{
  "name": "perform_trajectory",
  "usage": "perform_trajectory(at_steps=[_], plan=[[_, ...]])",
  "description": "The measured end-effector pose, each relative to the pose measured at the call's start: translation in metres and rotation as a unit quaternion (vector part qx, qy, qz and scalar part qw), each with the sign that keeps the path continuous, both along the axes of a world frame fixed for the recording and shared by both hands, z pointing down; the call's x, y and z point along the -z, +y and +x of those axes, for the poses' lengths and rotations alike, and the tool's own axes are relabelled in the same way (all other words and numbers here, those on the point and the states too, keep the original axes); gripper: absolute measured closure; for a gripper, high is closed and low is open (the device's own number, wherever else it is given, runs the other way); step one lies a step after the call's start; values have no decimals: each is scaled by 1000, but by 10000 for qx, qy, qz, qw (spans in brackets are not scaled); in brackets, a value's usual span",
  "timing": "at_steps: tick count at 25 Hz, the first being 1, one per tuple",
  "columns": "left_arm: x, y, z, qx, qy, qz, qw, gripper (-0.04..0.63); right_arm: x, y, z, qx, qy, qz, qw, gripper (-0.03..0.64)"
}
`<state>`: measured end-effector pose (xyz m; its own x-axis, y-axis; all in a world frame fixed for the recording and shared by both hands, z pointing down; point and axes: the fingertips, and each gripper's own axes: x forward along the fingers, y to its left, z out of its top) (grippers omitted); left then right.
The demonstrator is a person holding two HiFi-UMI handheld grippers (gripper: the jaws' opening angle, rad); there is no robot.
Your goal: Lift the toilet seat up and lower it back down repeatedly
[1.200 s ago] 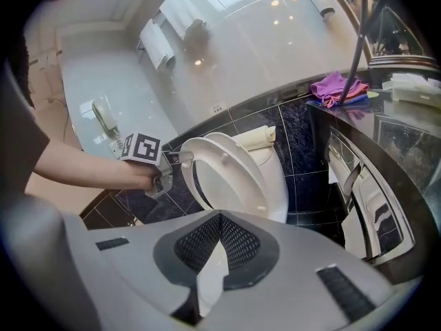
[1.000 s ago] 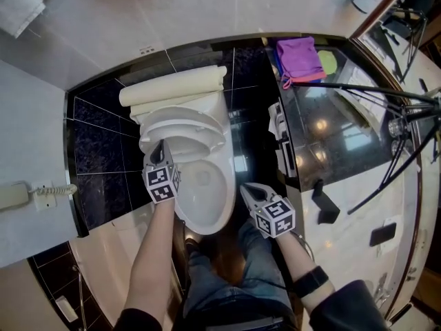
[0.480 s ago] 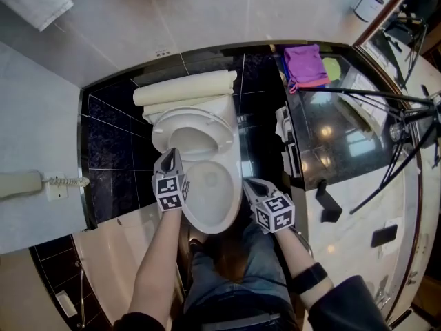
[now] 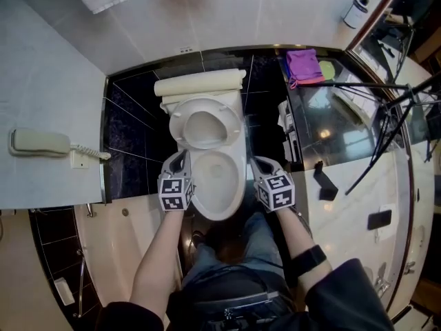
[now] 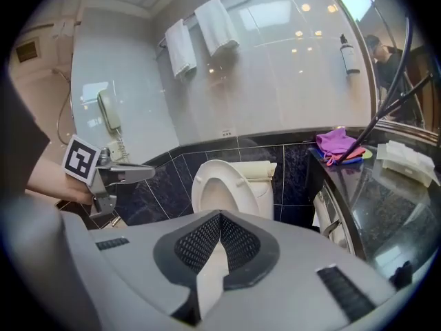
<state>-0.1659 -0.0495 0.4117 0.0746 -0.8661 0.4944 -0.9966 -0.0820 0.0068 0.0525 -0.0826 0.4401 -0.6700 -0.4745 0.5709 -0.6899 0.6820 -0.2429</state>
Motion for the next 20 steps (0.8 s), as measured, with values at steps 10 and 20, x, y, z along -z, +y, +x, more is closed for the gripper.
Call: perform_trajectory(at_steps=[10,20], plan=[[63,88,3,-293,251,256,9989,598,49,58,7,-155,310,405,9986,601],[83,146,-15,-209,456,442,9978,600,68,106,16,-306,564,581,9962,600]])
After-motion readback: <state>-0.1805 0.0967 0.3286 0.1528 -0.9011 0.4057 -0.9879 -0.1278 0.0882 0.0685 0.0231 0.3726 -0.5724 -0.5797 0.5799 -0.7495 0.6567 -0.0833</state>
